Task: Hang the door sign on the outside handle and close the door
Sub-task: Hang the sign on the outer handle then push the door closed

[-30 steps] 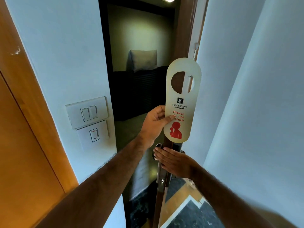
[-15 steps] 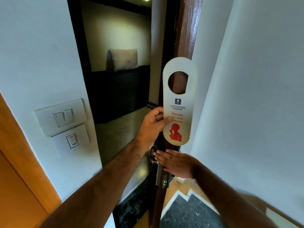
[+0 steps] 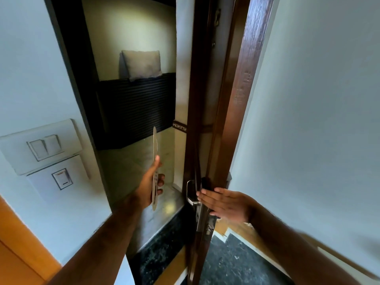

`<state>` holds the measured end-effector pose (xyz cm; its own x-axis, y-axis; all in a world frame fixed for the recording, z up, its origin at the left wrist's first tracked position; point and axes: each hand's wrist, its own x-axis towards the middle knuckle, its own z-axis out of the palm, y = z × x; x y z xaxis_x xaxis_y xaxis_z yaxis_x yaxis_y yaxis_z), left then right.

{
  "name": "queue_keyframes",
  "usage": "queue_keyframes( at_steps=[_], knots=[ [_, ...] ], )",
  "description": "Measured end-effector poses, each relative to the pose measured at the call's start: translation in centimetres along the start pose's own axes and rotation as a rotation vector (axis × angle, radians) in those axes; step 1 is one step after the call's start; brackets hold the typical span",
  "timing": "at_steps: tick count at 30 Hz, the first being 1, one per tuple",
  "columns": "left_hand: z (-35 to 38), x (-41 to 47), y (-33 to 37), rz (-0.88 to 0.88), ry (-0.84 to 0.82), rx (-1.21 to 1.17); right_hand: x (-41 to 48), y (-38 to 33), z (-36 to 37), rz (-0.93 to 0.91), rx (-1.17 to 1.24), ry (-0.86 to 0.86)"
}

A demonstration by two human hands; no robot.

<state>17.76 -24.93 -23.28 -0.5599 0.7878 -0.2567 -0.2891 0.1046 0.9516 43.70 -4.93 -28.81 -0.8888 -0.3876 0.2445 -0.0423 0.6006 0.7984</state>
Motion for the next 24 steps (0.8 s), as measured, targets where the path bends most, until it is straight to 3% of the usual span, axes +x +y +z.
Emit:
queue_keyframes(
  at_steps=[4, 7, 10, 15, 24],
  knots=[
    [1.7, 2.2, -3.0, -0.120, 0.008, 0.073, -1.2, 0.3, 0.6, -0.034, -0.032, -0.011],
    [2.9, 3.8, -5.4, -0.178, 0.107, 0.181, -2.2, 0.6, 1.0, -0.046, -0.050, -0.007],
    [3.4, 5.2, -7.3, -0.137, 0.076, 0.338, -3.0, 0.9, 1.3, -0.042, -0.061, 0.036],
    [4.7, 6.1, -8.4, -0.009, 0.109, 0.838, -3.8, 1.3, 1.7, -0.048, -0.073, 0.081],
    [6.7, 6.7, -11.6, -0.017, 0.062, 1.046, -4.7, 1.0, 2.8, -0.017, -0.074, 0.086]
  ],
)
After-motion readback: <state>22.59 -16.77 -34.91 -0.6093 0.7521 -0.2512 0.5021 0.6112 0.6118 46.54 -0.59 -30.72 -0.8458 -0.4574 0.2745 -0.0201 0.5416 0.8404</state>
